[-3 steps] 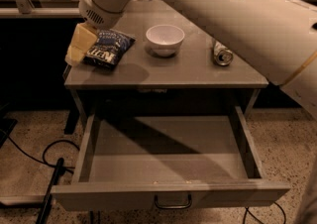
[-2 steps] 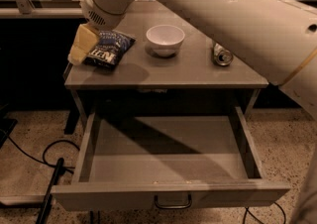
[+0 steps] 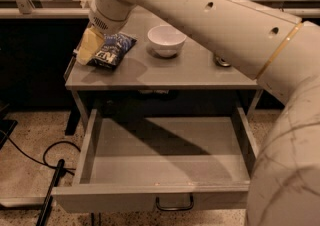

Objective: Place blue chip bag into top drawer

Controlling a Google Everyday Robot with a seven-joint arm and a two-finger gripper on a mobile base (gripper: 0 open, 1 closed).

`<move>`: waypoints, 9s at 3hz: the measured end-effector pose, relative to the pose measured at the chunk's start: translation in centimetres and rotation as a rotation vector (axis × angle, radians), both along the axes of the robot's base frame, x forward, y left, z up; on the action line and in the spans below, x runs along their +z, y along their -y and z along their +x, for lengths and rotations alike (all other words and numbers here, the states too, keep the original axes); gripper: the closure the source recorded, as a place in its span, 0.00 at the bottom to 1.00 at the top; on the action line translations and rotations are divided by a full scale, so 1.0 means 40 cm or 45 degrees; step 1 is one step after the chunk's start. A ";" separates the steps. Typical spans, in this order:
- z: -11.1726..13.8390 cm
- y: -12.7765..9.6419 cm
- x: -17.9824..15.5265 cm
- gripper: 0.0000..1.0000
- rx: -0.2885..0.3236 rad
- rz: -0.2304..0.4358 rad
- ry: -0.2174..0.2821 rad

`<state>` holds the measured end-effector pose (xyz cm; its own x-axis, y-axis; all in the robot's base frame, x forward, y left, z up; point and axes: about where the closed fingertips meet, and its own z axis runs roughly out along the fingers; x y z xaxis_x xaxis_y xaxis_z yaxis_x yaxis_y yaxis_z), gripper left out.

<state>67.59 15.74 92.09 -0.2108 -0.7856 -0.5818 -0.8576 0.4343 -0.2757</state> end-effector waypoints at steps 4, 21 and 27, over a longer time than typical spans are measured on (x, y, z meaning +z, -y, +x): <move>0.073 -0.057 -0.106 0.00 -0.016 -0.044 -0.012; -0.331 0.242 0.155 1.00 -0.176 0.018 0.091; -0.611 0.376 0.071 1.00 -0.367 0.141 -0.216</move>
Offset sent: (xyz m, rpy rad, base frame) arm 0.0215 0.0339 -0.0315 -0.0069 0.0004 -0.0046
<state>43.15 0.71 94.95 -0.5155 -0.6140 -0.5978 -0.7251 0.6843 -0.0776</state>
